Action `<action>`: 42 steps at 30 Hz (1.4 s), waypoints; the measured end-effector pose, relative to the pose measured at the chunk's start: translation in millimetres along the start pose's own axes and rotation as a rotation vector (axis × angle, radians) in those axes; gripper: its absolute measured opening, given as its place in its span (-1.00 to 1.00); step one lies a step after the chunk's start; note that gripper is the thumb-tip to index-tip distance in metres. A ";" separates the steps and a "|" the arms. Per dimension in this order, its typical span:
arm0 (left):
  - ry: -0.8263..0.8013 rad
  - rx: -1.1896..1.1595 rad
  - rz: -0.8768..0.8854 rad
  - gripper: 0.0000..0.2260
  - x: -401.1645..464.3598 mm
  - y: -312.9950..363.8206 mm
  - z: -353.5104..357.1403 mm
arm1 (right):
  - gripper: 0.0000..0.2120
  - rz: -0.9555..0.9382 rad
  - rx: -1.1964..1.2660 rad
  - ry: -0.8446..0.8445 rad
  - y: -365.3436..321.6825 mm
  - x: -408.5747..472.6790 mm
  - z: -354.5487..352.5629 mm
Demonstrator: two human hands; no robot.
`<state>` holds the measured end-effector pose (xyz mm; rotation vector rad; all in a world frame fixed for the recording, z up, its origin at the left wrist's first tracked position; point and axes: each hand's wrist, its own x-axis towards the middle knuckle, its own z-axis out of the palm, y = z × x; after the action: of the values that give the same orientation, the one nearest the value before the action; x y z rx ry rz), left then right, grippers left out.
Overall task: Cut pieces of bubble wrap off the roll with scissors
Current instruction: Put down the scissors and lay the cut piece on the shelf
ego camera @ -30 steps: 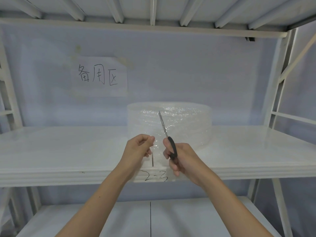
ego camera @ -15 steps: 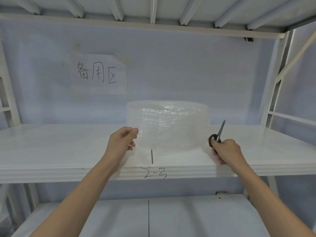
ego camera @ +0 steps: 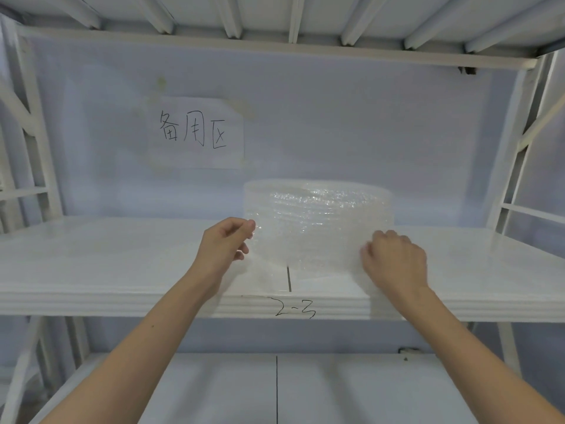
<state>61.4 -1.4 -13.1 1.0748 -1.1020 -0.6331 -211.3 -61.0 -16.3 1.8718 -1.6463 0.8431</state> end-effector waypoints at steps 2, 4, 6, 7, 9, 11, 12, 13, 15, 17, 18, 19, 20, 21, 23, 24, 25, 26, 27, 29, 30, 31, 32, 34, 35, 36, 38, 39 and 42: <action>0.000 0.003 -0.002 -0.85 1.4 1.5 -7.2 | -0.71 -0.077 0.340 -0.090 -33.5 -8.2 -20.1; -0.005 0.004 -0.007 -0.86 1.7 2.9 -14.2 | -0.70 -0.125 0.732 -0.228 -69.9 -11.1 -35.9; -0.008 0.010 -0.008 -0.86 0.6 4.0 -22.2 | -0.83 -0.115 0.997 -0.347 -101.3 -10.9 -38.6; -0.012 0.016 -0.006 -0.85 -0.3 4.7 -26.5 | -0.82 -0.104 1.064 -0.419 -114.4 -9.9 -37.8; -0.022 0.025 -0.001 -0.85 -3.0 6.2 -35.7 | -0.69 -0.093 1.156 -0.532 -134.8 -8.1 -30.2; -0.020 0.032 0.008 -0.88 -5.8 7.2 -45.0 | -0.68 -0.075 1.237 -0.562 -151.0 -6.7 -24.4; -0.012 0.039 0.015 -0.89 -7.1 7.8 -49.5 | -0.71 -0.058 1.273 -0.565 -157.5 -5.7 -20.6; -0.002 0.046 0.023 -0.90 -8.2 8.0 -53.9 | -0.75 -0.041 1.306 -0.576 -163.7 -4.6 -17.3; 0.024 0.063 0.040 -0.91 -9.8 8.0 -62.7 | -0.88 -0.022 1.375 -0.619 -174.9 -3.7 -14.7; 0.053 0.092 0.058 -0.92 -10.4 7.3 -71.5 | -0.93 0.003 1.453 -0.659 -183.8 -2.7 -12.7; 0.066 0.110 0.066 -0.93 -10.7 6.9 -75.5 | -0.93 0.022 1.480 -0.675 -187.7 -2.4 -12.5; 0.078 0.123 0.074 -0.95 -10.5 6.0 -79.2 | -0.92 0.043 1.504 -0.692 -191.3 -2.6 -12.5; 0.090 0.126 0.082 -0.96 -10.6 5.2 -82.6 | -0.91 0.064 1.523 -0.711 -194.9 -2.8 -11.7; 0.105 0.122 0.088 -0.96 -10.4 3.9 -85.4 | -0.89 0.080 1.537 -0.729 -198.7 -3.2 -11.2; 0.134 0.119 0.093 -0.93 -10.5 1.1 -89.5 | -0.87 0.100 1.562 -0.753 -206.2 -3.9 -9.1; 0.141 0.123 0.094 -0.91 -10.8 -0.1 -90.8 | -0.87 0.114 1.578 -0.761 -209.9 -4.0 -7.8; 0.141 0.129 0.098 -0.91 -11.1 -1.4 -91.8 | -0.86 0.132 1.594 -0.767 -212.9 -3.9 -6.8; 0.133 0.136 0.104 -0.90 -11.7 -2.6 -92.6 | -0.85 0.152 1.609 -0.770 -215.7 -3.7 -5.7; 0.118 0.144 0.111 -0.89 -12.2 -4.2 -93.3 | -0.86 0.171 1.627 -0.774 -218.2 -3.6 -4.7; 0.078 0.166 0.111 -0.91 -14.0 -6.8 -94.3 | -0.91 0.215 1.677 -0.786 -222.1 -3.3 -2.6; 0.066 0.176 0.107 -0.93 -15.1 -7.7 -94.7 | -0.93 0.244 1.714 -0.795 -223.7 -3.2 -1.9; 0.066 0.178 0.104 -0.94 -15.8 -8.6 -95.2 | -0.92 0.273 1.755 -0.807 -224.8 -3.2 -1.0; 0.070 0.173 0.102 -0.94 -16.5 -9.1 -95.9 | -0.90 0.301 1.796 -0.821 -225.4 -3.3 0.0; 0.071 0.158 0.099 -0.91 -17.9 -9.8 -97.4 | -0.87 0.341 1.864 -0.847 -225.8 -4.3 1.0; 0.067 0.155 0.097 -0.88 -18.7 -10.0 -97.9 | -0.88 0.351 1.889 -0.856 -225.4 -4.8 1.5; 0.063 0.150 0.091 -0.87 -19.5 -9.9 -98.2 | -0.88 0.360 1.911 -0.863 -225.1 -5.2 1.9; 0.053 0.137 0.075 -0.87 -20.5 -10.3 -98.2 | -0.88 0.385 1.946 -0.870 -224.3 -5.2 2.3; 0.049 0.131 0.070 -0.87 -20.7 -10.8 -98.3 | -0.88 0.400 1.961 -0.875 -224.3 -4.9 2.4; 0.042 0.121 0.058 -0.83 -21.4 -11.7 -99.6 | -0.87 0.428 1.980 -0.887 -225.2 -4.8 2.2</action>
<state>147.0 48.8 -38.7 1.1503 -1.1421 -0.5005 11.5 -27.9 -15.0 3.4535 -1.5560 2.8093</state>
